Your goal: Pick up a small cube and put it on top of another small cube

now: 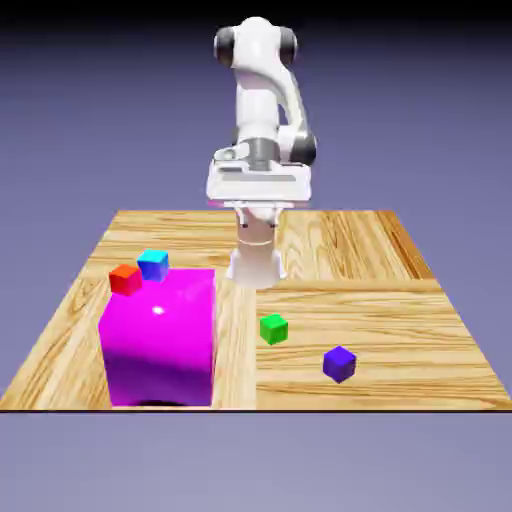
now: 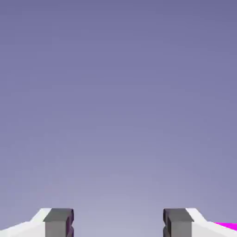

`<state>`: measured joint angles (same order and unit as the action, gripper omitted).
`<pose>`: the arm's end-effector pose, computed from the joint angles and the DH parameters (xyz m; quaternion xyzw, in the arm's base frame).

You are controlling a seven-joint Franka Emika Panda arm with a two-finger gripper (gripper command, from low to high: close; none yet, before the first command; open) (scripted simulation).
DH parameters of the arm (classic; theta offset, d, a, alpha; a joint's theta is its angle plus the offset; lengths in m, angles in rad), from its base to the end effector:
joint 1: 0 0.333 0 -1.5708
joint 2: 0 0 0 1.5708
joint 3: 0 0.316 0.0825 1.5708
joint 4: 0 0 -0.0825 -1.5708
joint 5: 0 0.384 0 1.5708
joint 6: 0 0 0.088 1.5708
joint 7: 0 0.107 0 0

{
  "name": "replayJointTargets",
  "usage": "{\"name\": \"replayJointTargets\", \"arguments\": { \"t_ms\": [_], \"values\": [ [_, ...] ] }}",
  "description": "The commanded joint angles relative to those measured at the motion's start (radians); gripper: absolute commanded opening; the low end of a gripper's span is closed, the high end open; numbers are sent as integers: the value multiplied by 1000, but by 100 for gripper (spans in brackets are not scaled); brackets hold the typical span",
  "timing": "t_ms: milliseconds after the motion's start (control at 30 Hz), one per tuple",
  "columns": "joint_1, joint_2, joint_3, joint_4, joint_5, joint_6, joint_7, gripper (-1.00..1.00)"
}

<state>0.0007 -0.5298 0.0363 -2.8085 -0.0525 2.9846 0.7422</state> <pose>0.3928 0.0182 0.4357 -0.8885 0.3016 -0.3277 0.1105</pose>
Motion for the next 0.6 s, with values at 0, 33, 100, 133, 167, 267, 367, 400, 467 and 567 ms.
{"name": "replayJointTargets", "arguments": {
  "t_ms": [0, 33, 100, 133, 167, 267, 367, 400, 467, 567],
  "values": [
    [-9, 33, 30, 1, -44, -44, 1, 0],
    [-19, 67, 60, 3, -87, -87, 2, 0],
    [-38, 134, 120, 5, -174, -174, 4, 0],
    [-47, 167, 150, 6, -218, -217, 5, 0],
    [-56, 200, 180, 8, -261, -261, 6, 0],
    [-85, 300, 271, 12, -391, -391, 9, 0],
    [-113, 400, 361, 15, -522, -522, 12, 0],
    [-122, 434, 391, 17, -565, -565, 13, 0],
    [-141, 501, 451, 19, -652, -652, 15, 0],
    [-169, 601, 541, 23, -783, -783, 18, 0]
  ]
}}
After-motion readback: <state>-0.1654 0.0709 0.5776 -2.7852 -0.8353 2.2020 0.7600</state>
